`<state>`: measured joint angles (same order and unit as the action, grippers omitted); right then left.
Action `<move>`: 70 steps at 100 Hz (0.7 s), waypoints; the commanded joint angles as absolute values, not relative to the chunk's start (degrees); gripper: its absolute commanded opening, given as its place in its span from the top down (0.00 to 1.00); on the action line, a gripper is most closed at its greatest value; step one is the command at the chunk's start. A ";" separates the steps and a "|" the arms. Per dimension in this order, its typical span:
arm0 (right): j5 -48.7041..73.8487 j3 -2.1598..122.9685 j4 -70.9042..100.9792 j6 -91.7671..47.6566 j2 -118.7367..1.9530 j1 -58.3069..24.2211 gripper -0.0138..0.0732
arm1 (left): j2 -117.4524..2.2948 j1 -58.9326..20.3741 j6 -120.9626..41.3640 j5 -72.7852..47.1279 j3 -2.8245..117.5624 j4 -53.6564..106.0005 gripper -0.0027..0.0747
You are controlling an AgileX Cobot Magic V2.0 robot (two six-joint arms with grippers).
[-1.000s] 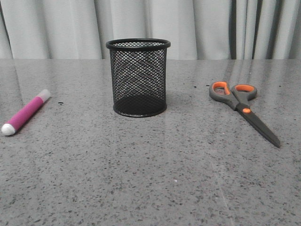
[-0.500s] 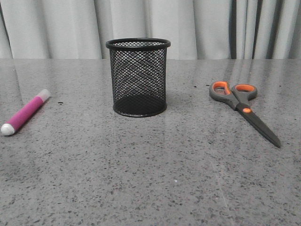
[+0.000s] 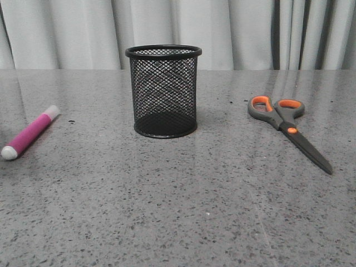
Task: Put pen and scissors into bin
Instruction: 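Move the left gripper down over the pink marker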
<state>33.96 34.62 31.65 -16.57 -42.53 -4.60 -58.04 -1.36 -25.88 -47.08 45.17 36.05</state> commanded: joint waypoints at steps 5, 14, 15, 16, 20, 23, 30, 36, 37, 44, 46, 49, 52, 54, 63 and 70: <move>30.23 36.87 32.51 -18.02 -44.41 -4.29 0.49 | -60.86 -3.28 -27.30 -45.40 48.96 38.24 0.48; 30.23 37.11 32.51 -18.02 -45.99 -4.29 0.49 | -64.04 -6.08 -27.30 -45.28 50.48 36.78 0.49; 30.23 37.18 32.51 -18.02 -46.26 -4.29 0.49 | -64.28 -6.32 -27.30 -45.20 50.61 36.63 0.49; 30.14 37.18 32.51 -18.02 -46.40 -4.29 0.49 | -64.80 -6.79 -27.30 -45.01 50.72 36.32 0.49; 30.01 37.18 32.51 -18.02 -47.11 -4.29 0.49 | -66.14 -7.98 -27.30 -44.48 51.55 35.10 0.49; 30.01 37.18 32.51 -18.10 -47.59 -4.29 0.49 | -67.52 -9.01 -27.30 -44.49 52.14 33.72 0.49; 30.01 37.18 32.51 -18.88 -48.46 -4.29 0.49 | -70.25 -10.38 -26.38 -44.29 53.94 31.37 0.49; 29.89 37.18 32.51 -19.62 -48.71 -4.29 0.49 | -72.27 -11.05 -26.25 -44.39 55.19 30.70 0.49; 29.90 37.18 32.51 -19.71 -48.71 -4.29 0.49 | -72.76 -11.21 -26.25 -44.39 55.33 30.57 0.49; 29.39 37.18 32.51 -20.25 -48.71 -4.29 0.49 | -75.12 -11.95 -26.25 -44.63 56.94 30.20 0.49; 29.09 37.18 32.51 -20.31 -48.71 -4.29 0.49 | -75.58 -12.24 -26.25 -44.63 57.41 30.14 0.49; 28.86 37.18 32.51 -20.31 -48.71 -4.29 0.49 | -76.76 -12.53 -26.25 -44.63 58.22 29.19 0.49; 28.51 37.18 32.51 -20.31 -48.71 -4.29 0.49 | -77.68 -13.05 -26.25 -44.63 58.84 28.18 0.49; 28.39 37.18 32.51 -20.39 -48.71 -4.29 0.49 | -78.37 -13.23 -26.11 -44.63 59.26 27.27 0.49; 28.26 37.18 32.51 -20.39 -48.71 -4.29 0.49 | -80.77 -14.30 -23.13 -44.74 60.83 22.55 0.49; 28.26 37.18 32.51 -20.84 -48.71 -4.29 0.49 | -82.30 -15.07 -21.59 -44.87 61.94 19.51 0.49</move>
